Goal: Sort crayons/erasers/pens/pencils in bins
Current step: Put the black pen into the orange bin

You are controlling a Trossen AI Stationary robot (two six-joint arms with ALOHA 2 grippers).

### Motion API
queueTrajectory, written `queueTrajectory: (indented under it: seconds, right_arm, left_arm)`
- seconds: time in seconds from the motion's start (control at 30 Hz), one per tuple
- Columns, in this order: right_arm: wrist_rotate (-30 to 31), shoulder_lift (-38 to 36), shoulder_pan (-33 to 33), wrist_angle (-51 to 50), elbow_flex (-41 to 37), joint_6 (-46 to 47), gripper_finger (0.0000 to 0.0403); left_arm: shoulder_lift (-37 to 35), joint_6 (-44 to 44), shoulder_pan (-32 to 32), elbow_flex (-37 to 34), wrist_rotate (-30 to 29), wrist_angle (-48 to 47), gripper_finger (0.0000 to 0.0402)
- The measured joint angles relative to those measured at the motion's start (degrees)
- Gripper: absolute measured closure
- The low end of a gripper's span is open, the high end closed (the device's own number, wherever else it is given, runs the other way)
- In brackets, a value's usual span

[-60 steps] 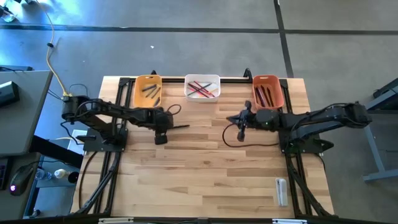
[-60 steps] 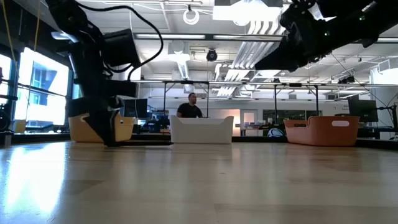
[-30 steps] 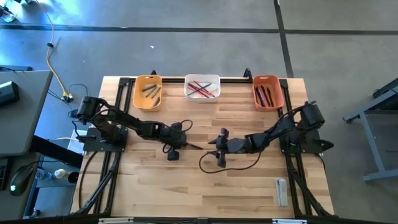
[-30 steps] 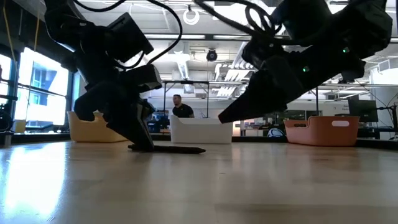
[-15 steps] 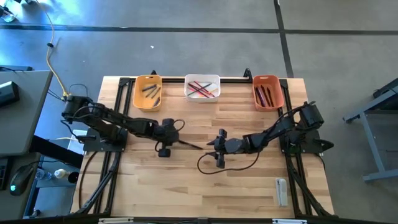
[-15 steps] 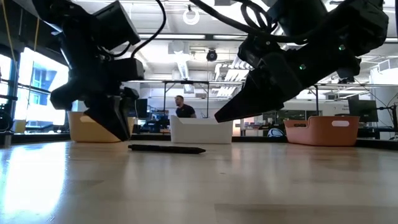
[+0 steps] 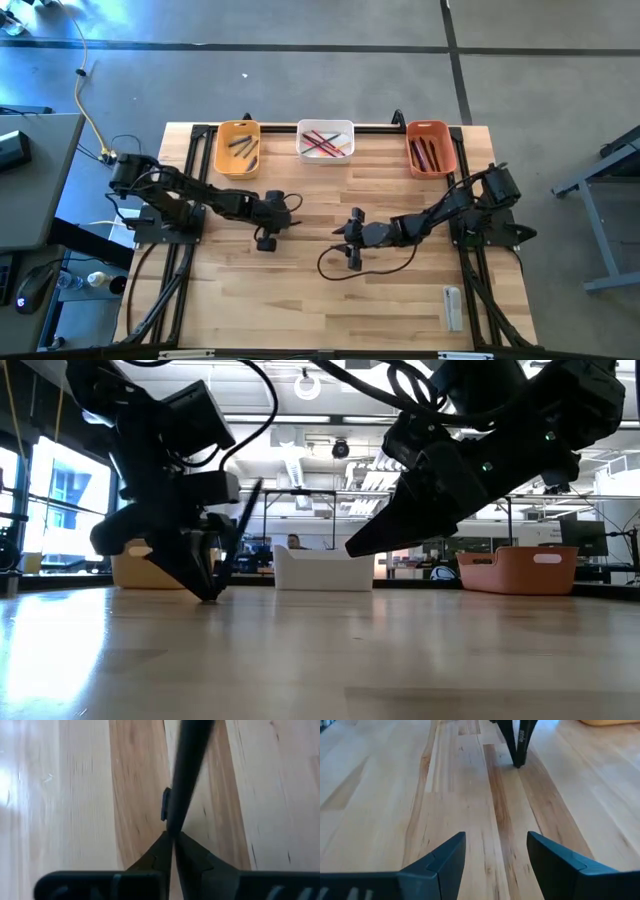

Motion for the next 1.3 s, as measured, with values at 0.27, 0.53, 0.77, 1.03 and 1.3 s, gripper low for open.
queueTrajectory:
  seconds: [0.27, 0.53, 0.77, 1.03, 1.3]
  right_arm:
    - [1.84, 0.01, -2.3, 5.71, 0.0, 1.53, 0.0198]
    - [-0.99, 0.0, -4.64, 7.44, 0.0, 0.6, 0.0198]
    - [-1.32, 0.0, -3.02, -0.75, 0.27, 3.52, 0.0198]
    - [3.88, 6.12, -0.49, -17.22, 11.01, 5.07, 0.0199]
    - [4.08, 14.46, -1.37, -23.65, 20.34, 7.13, 0.0261]
  left_arm:
    - [-0.02, 0.44, -0.02, -0.07, -0.14, 0.96, 0.04]
    - [0.07, 1.05, 0.02, -0.15, -0.23, 2.17, 0.0401]
    - [0.07, 0.46, 0.02, -0.15, -0.38, 2.76, 0.0401]
    - [0.07, 0.26, 0.04, -0.15, 0.7, 5.79, 0.0402]
    - [-1.42, -0.09, 0.02, -0.15, 0.86, 5.49, 0.0402]
